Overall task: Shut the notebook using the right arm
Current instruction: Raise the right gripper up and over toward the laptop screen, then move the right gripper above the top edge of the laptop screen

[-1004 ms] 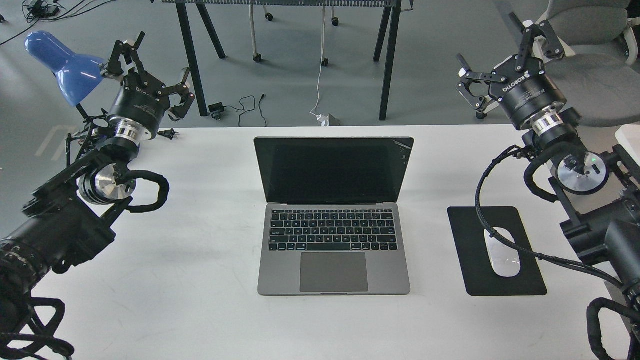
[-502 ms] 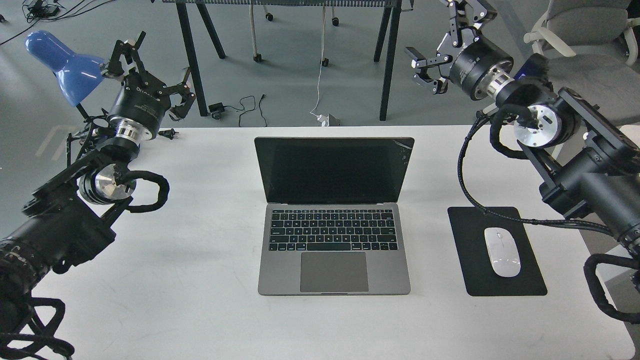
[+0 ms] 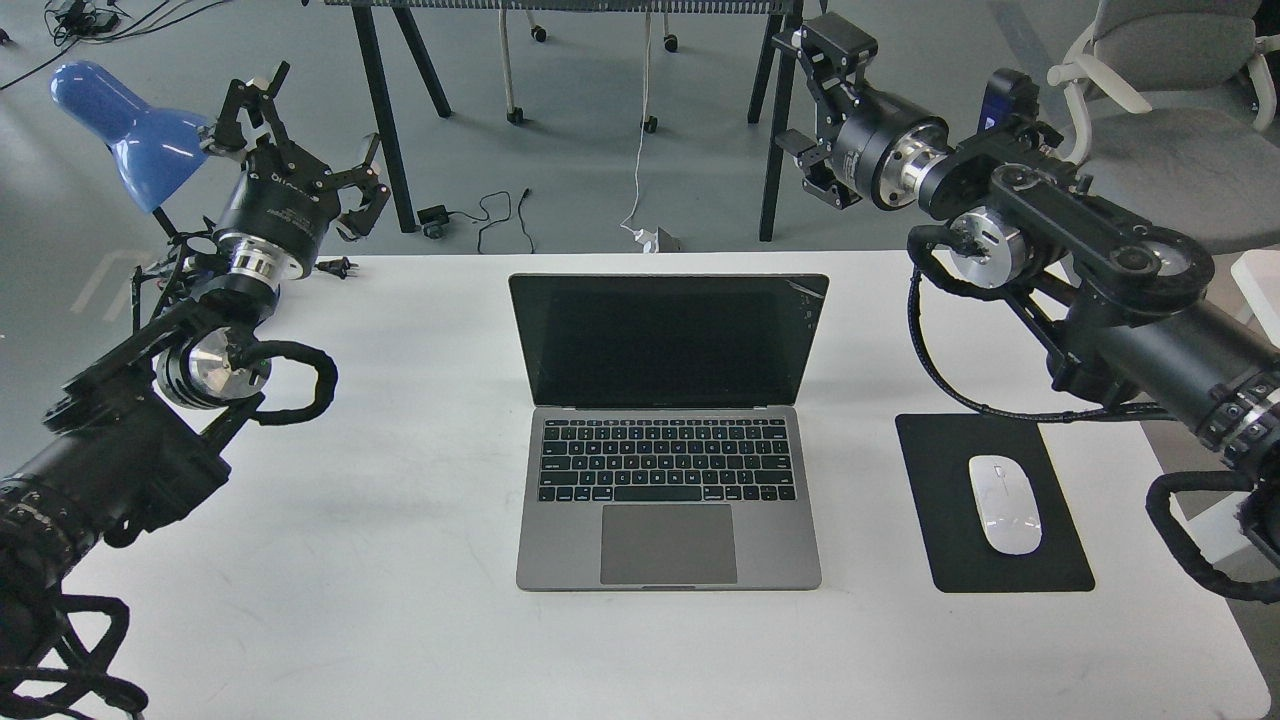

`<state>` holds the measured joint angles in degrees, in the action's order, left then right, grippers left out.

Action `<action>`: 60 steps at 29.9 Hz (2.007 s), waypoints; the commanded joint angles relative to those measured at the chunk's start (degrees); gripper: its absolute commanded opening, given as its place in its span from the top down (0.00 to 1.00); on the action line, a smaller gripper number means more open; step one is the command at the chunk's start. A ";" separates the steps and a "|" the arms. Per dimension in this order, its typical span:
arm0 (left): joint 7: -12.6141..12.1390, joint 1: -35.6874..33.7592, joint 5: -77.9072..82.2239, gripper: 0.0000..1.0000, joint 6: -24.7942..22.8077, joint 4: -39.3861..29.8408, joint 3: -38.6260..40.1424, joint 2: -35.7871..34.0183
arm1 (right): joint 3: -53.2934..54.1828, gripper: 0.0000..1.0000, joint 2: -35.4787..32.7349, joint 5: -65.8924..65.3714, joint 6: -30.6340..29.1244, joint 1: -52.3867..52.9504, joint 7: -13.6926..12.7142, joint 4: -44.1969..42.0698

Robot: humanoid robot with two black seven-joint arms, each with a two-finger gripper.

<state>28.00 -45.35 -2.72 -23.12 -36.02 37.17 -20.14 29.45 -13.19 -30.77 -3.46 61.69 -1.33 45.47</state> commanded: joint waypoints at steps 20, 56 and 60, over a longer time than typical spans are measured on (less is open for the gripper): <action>0.00 0.00 0.00 0.00 0.00 -0.01 0.00 0.01 | -10.73 0.00 3.17 -4.91 -0.14 3.35 -0.07 -2.75; 0.00 0.00 -0.09 0.00 0.00 -0.01 0.00 0.01 | -13.89 0.00 1.77 -4.29 -16.22 3.43 -0.07 2.60; 0.00 0.00 -0.09 0.00 0.00 -0.01 0.00 0.01 | -13.89 0.00 0.36 -4.03 -18.86 3.26 -0.07 5.06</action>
<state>28.00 -45.35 -2.77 -23.11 -36.04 37.17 -20.12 15.51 -11.82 -35.00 -20.48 65.04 -1.41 48.83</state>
